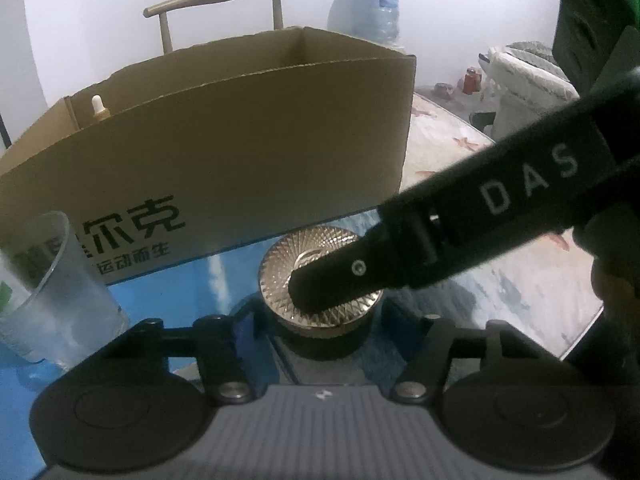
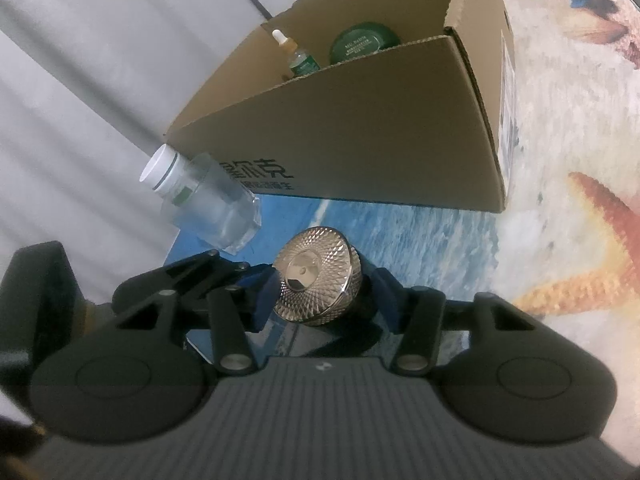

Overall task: Organize rigid objects
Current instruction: 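Lift the gold-lidded jar and carry it over the box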

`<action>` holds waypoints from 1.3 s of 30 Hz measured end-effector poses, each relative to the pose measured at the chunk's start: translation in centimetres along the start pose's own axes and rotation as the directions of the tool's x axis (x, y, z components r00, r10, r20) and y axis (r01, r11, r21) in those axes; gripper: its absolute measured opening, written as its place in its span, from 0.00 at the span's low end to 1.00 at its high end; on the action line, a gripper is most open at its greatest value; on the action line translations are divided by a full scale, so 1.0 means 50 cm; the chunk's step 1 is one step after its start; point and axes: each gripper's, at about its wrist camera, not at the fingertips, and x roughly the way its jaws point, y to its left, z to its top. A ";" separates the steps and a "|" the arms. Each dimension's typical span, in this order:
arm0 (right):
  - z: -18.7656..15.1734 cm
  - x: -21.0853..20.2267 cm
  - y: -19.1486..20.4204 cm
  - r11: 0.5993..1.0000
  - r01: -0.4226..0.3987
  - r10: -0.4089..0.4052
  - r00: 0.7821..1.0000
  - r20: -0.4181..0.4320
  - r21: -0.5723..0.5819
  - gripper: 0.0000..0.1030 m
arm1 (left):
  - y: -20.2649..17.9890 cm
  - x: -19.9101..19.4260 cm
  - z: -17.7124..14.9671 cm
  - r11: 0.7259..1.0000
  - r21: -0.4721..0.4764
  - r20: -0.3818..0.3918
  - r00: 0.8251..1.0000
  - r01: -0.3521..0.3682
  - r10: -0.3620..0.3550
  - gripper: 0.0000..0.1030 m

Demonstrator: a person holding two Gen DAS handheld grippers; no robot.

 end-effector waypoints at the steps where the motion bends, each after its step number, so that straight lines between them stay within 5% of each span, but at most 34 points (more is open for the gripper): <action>1: 0.000 0.001 0.000 1.000 -0.001 0.001 1.000 0.000 0.001 0.52 | -0.001 -0.001 0.000 1.000 -0.002 0.002 1.000 0.000 0.000 0.56; 14: -0.001 -0.010 0.032 1.000 0.017 -0.017 1.000 0.004 -0.020 0.49 | -0.014 -0.055 0.005 0.999 -0.008 0.039 0.999 -0.037 0.037 0.55; 26: 0.135 -0.109 0.194 0.970 0.016 0.020 0.989 0.144 -0.241 0.51 | 0.059 -0.175 0.175 0.988 0.018 0.199 0.969 -0.153 0.147 0.55; 33: 0.296 -0.045 0.168 0.980 -0.009 0.016 0.999 0.032 -0.199 0.51 | 0.174 -0.057 0.296 0.999 -0.027 -0.023 0.999 -0.040 0.039 0.55; 39: 0.389 0.092 0.085 0.999 -0.006 -0.004 0.983 -0.184 -0.054 0.51 | 0.219 0.070 0.308 0.996 -0.087 -0.254 0.966 0.020 -0.041 0.55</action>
